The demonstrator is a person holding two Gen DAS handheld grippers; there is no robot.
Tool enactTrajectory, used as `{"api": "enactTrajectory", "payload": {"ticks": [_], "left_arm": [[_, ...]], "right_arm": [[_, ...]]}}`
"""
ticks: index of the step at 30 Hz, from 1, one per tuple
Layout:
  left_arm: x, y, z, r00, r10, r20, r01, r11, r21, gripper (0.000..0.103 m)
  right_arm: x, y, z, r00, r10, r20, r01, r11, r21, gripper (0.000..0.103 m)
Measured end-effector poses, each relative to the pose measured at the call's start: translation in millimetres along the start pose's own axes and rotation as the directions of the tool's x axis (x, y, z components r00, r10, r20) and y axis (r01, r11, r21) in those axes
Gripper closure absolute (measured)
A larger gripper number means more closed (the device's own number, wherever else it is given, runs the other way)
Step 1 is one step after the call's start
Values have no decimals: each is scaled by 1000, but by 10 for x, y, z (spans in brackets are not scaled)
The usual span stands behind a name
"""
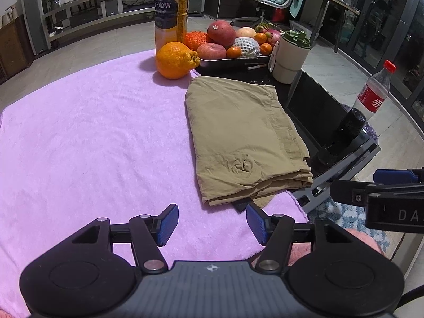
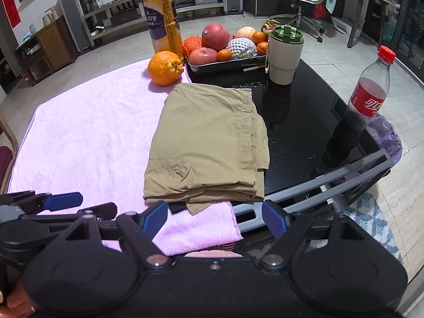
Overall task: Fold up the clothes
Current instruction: 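Release the folded pants and withdraw both grippers from the bundle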
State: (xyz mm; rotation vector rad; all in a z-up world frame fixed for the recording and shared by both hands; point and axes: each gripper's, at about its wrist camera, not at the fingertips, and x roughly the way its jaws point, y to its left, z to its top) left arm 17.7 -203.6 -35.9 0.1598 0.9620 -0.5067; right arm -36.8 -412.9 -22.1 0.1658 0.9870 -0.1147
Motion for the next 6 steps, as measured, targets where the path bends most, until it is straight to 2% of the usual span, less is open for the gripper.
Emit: {"api": "enactTrajectory", "payload": {"ticks": [6], "left_arm": [[-18, -13, -22, 1000, -3, 18, 3, 1000, -1, 37]], "right_arm": [[-30, 9, -26, 1000, -2, 6, 2, 1000, 1, 25]]}}
